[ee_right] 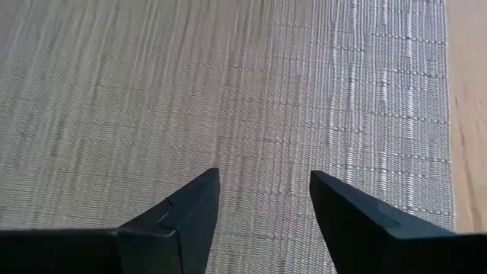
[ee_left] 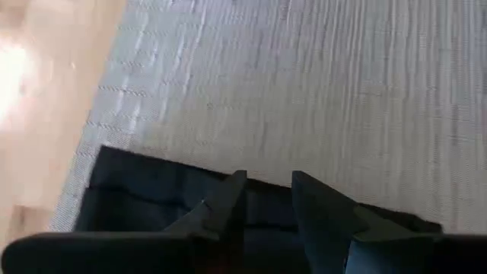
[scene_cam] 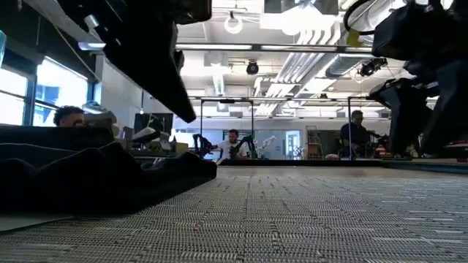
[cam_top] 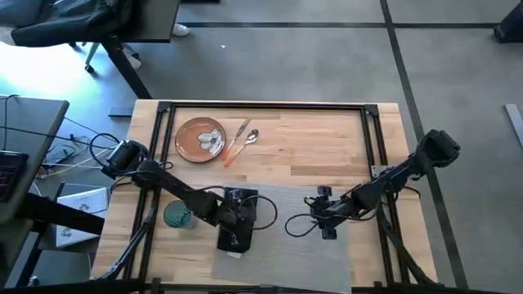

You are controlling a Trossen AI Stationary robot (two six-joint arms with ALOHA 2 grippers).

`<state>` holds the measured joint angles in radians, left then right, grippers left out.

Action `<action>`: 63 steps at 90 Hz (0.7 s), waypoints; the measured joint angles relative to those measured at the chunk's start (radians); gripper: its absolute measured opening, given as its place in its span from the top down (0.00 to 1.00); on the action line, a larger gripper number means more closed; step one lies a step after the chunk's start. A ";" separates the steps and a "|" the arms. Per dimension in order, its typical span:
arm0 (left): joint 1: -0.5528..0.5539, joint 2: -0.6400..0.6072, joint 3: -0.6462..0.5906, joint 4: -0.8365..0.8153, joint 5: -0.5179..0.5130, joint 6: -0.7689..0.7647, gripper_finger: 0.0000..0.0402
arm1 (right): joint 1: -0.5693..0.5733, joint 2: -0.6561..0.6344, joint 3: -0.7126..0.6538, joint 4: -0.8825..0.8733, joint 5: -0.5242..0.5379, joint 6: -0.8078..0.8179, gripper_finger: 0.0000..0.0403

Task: Set table place
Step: Put the orange spoon on the gray mat

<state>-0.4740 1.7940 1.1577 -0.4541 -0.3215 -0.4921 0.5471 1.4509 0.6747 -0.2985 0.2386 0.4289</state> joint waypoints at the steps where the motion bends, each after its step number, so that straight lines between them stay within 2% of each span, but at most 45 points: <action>1: -0.002 0.000 -0.001 -0.010 0.004 -0.005 0.78 | 0.000 0.000 0.000 0.000 0.000 0.000 0.52; 21: -0.042 0.005 -0.003 -0.037 -0.001 -0.012 0.78 | 0.000 0.000 -0.001 -0.005 0.009 -0.012 0.52; 47: -0.007 0.060 -0.112 0.226 0.031 0.032 0.78 | -0.004 0.000 -0.002 0.035 0.050 -0.030 0.52; 63: 0.003 0.083 -0.131 0.227 0.048 0.030 0.78 | -0.011 0.000 -0.002 0.034 0.052 -0.046 0.52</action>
<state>-0.4706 1.8773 1.0270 -0.2269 -0.2738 -0.4617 0.5363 1.4513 0.6724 -0.2645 0.2908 0.3828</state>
